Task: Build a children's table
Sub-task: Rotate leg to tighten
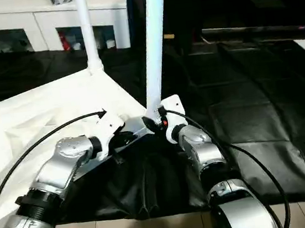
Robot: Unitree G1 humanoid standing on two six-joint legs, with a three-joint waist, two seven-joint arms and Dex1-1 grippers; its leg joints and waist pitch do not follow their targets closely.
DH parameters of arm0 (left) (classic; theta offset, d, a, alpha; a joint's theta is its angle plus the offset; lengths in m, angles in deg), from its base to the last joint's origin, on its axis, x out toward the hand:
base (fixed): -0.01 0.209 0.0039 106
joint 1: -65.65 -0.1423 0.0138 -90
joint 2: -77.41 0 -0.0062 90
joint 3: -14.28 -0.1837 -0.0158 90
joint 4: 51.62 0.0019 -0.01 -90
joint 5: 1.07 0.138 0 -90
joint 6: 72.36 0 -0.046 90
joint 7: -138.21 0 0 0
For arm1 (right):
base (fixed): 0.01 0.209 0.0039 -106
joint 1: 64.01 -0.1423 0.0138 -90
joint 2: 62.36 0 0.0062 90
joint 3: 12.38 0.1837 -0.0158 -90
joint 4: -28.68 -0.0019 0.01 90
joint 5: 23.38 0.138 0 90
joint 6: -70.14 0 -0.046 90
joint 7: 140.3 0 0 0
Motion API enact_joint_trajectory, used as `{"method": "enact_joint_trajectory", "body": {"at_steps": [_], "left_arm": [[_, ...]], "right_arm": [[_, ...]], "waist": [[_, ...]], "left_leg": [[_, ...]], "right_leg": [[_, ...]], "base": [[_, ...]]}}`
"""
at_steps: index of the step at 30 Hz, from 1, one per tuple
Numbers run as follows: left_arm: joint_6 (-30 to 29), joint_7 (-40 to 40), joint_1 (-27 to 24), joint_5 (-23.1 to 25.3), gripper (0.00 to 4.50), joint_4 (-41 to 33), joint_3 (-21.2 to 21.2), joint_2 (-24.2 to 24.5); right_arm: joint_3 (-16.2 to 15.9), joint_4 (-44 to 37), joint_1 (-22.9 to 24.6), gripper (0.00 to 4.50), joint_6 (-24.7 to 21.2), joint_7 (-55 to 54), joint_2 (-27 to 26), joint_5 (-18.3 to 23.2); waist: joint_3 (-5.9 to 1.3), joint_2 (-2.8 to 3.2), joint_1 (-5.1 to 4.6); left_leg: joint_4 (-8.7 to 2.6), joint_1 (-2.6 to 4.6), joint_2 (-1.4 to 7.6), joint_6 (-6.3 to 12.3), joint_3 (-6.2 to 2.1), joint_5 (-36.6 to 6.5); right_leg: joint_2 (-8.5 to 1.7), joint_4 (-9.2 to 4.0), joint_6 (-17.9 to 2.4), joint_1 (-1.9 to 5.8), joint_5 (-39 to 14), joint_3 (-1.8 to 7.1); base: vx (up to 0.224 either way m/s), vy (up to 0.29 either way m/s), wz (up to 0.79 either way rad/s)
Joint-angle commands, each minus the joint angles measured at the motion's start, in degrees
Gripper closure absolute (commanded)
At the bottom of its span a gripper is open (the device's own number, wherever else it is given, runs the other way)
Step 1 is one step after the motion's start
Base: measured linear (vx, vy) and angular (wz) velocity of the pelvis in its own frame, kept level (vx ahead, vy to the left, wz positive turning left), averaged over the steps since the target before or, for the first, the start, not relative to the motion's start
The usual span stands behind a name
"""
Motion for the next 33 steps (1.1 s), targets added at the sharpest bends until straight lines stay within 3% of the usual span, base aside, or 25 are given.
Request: {"method": "enact_joint_trajectory", "body": {"at_steps": [1,5,7,11,15,21,27,28,33], "left_arm": [[2.0,-2.4,0.7,-2.6,4.50,-3.3,-2.7,-3.1],[2.8,-5.2,-0.4,-3.0,4.50,-4.7,-2.7,-1.1],[3.9,-9.0,-1.5,-3.8,4.50,-6.2,-3.0,1.2],[4.6,-11.0,-1.9,-4.3,4.50,-6.8,-3.2,2.4],[5.1,-16.6,-2.7,-5.6,4.50,-8.2,-3.4,5.5],[5.9,-20.2,-2.9,-6.1,4.50,-7.8,-3.1,8.4],[6.2,-22.1,-3.0,-6.6,4.50,-7.3,-3.4,9.7],[6.2,-22.7,-3.0,-6.8,4.50,-7.4,-3.5,10.0],[6.3,-23.5,-2.9,-7.1,4.50,-7.3,-3.5,10.2]], "right_arm": [[-4.3,1.0,-0.3,0.89,0.3,5.3,-1.6,-1.5],[-5.3,0.3,-0.3,0.62,2.5,9.1,2.2,-2.9],[-5.6,0.4,-0.5,0.62,6.1,13.3,5.9,-3.6],[-5.8,0.7,-0.7,0.62,6.1,16.8,7.7,-3.4],[-7.3,-2.2,1.0,0.62,5.7,30.0,12.1,-1.8],[-9.6,-5.8,3.6,0.62,3.9,41.0,14.8,0.2],[-11.2,-9.6,5.7,1.08,2.0,47.2,15.9,1.2],[-11.6,-10.5,6.1,1.33,1.8,48.0,16.0,1.4],[-11.7,-11.8,6.6,1.57,0.6,49.2,16.2,1.8]], "waist": [[-3.97,0.59,0.19],[-3.96,0.56,0.22],[-4.07,0.62,0.46],[-3.84,0.71,0.39],[-3.96,0.48,0.53],[-3.90,0.46,1.17],[-3.67,0.49,1.49],[-3.67,0.54,1.55],[-3.77,0.40,1.58]], "left_leg": [[-3.78,0.28,1.08,1.70,0.02,-12.9],[-3.71,0.23,1.11,2.11,0.07,-12.7],[-3.59,0.26,1.16,2.40,0.06,-12.1],[-3.65,0.23,1.16,2.95,0.18,-12.5],[-3.51,0.21,1.22,3.42,0.14,-12.6],[-3.52,0.27,1.35,4.33,0.18,-11.8],[-3.71,0.54,1.41,3.08,0.13,-14.1],[-3.73,0.58,1.46,3.07,0.12,-14.1],[-3.66,0.44,1.38,3.07,0.13,-13.0]], "right_leg": [[-3.89,-4.29,-11.9,3.52,-13.5,2.48],[-3.95,-4.27,-12.1,3.48,-13.0,2.57],[-4.04,-4.24,-12.4,3.62,-12.3,2.52],[-3.81,-4.17,-13.0,3.44,-12.1,2.55],[-3.90,-4.09,-13.0,3.60,-12.6,2.57],[-3.85,-4.08,-12.9,3.57,-12.6,2.48],[-3.80,-4.47,-11.9,3.27,-16.8,2.46],[-3.82,-4.49,-11.8,3.21,-16.8,2.50],[-3.87,-4.35,-11.9,3.32,-15.7,2.51]], "base": [[0.000,0.000,0.00],[0.000,0.000,0.00],[0.000,0.000,0.00],[0.000,0.000,0.00],[0.000,0.000,0.00],[0.000,0.000,0.00],[0.000,0.000,0.00],[0.000,0.000,0.00],[0.000,0.000,0.00]]}}
